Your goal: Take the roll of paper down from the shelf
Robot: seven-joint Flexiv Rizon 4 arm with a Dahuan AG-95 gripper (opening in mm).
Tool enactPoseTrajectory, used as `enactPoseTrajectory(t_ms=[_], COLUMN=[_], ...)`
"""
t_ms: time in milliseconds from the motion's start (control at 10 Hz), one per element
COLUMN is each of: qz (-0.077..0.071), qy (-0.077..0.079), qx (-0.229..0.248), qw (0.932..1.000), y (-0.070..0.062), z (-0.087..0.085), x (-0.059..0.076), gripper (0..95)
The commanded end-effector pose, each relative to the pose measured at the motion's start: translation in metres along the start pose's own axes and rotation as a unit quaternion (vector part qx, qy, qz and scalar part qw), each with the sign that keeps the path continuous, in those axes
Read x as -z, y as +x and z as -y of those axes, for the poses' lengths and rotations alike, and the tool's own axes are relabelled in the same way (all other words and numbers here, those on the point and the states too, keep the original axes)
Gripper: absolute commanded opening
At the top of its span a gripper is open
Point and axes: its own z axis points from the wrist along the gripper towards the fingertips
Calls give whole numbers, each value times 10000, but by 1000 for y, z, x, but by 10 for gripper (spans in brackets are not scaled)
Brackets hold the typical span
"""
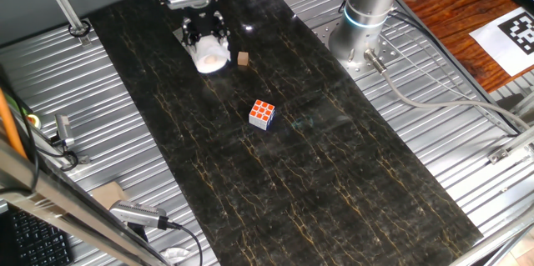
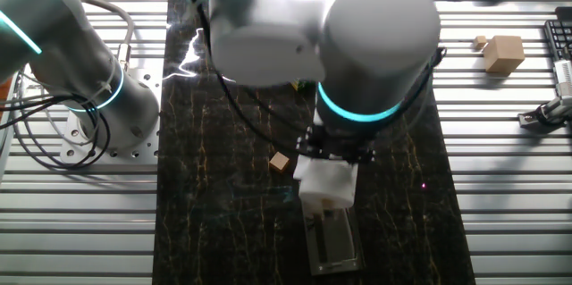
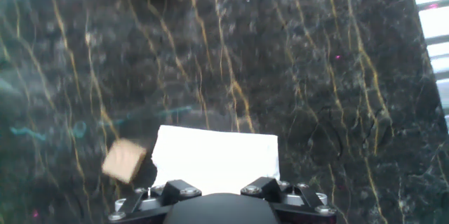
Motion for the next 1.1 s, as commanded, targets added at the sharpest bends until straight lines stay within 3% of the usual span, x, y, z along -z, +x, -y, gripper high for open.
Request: enactPoseTrajectory(t_ms=[100, 400, 800, 1100], qz=[42, 75, -33, -88], qy=[-17, -57, -53, -198], qx=[-173, -796, -847, -1601], qw=[9998, 9968, 9964, 9869], y=[-7, -12, -12, -12], z=[3, 5, 5, 5], x=[-1, -2, -2, -2], gripper=[0, 0, 0, 0])
